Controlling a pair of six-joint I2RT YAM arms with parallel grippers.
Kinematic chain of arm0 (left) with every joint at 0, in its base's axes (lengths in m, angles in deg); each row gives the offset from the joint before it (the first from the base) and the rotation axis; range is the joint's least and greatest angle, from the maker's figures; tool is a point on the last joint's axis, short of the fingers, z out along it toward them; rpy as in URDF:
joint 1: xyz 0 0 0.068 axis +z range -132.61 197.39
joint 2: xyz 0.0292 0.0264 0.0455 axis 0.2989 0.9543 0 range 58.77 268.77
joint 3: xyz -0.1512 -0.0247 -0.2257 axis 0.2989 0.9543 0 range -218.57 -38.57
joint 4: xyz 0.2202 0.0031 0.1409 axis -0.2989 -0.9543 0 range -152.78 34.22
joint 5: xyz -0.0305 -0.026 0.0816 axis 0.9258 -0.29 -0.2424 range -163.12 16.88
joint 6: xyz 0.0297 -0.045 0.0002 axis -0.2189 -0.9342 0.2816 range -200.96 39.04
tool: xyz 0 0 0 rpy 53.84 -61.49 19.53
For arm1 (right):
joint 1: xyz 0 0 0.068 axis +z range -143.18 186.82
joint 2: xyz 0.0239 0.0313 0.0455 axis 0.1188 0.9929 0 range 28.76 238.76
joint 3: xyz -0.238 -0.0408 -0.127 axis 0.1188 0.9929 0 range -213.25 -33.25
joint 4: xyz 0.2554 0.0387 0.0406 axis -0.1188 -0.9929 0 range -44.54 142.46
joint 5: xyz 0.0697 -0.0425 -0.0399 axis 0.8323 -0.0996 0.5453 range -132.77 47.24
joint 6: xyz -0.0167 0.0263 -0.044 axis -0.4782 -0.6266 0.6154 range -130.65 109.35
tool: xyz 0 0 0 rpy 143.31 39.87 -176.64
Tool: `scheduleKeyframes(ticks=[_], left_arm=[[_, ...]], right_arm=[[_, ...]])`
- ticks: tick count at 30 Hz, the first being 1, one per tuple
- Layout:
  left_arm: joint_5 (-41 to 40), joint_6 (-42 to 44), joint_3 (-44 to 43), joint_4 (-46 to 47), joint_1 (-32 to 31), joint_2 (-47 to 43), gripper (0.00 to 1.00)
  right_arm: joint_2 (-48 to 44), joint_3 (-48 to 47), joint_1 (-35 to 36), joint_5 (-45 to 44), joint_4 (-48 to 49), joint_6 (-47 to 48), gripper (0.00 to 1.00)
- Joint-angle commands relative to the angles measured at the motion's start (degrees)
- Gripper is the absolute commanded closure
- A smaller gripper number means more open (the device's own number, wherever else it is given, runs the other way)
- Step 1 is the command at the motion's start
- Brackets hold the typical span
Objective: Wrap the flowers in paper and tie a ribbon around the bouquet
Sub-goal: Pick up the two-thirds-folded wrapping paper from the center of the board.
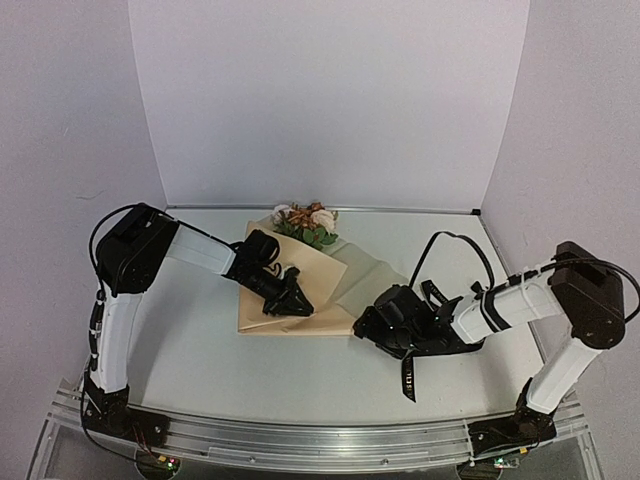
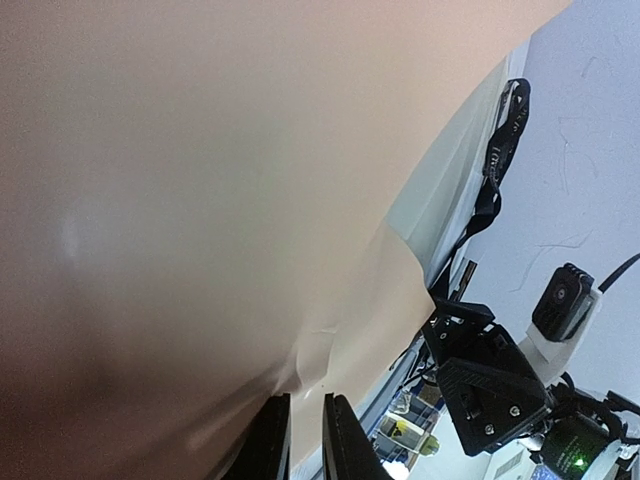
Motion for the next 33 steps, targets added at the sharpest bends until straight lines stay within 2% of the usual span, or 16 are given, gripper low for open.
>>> scheduleKeyframes(ticks=[1, 7, 10, 13, 18, 20, 30, 33], left_arm=[[-1.2, 1.1, -0.7, -2.8, -0.2, 0.8, 0.85], [-1.3, 1.6, -0.7, -3.2, -0.2, 0.6, 0.86], [-1.4, 1.6, -0.6, -3.3, -0.2, 0.5, 0.86], [-1.4, 1.6, -0.9, -3.5, -0.2, 0.6, 0.86], [-1.4, 1.7, -2.2, -4.2, -0.2, 1.1, 0.86], [-1.3, 1.9, -2.8, -4.7, -0.2, 1.2, 0.86], [-1.3, 2.1, -3.8, -5.3, -0.1, 1.5, 0.86], [-1.2, 2.2, -3.9, -5.5, -0.1, 1.5, 0.86]], right_arm=[[-0.7, 3.9, -2.1, 0.6, 8.2, -3.2, 0.24], [2.9, 4.7, -4.1, 4.4, 13.7, -4.6, 0.44], [3.6, 6.2, -4.0, 4.2, 16.5, -5.8, 0.48], [4.2, 8.2, -4.0, 4.7, 20.2, -7.4, 0.49], [3.3, 12.0, -3.2, 4.6, 23.9, -10.7, 0.36], [2.7, 12.7, -2.6, 4.3, 24.2, -11.6, 0.35], [2.6, 15.3, -1.5, 2.9, 22.8, -18.1, 0.46], [2.8, 15.4, -1.4, 3.3, 22.1, -19.1, 0.47]])
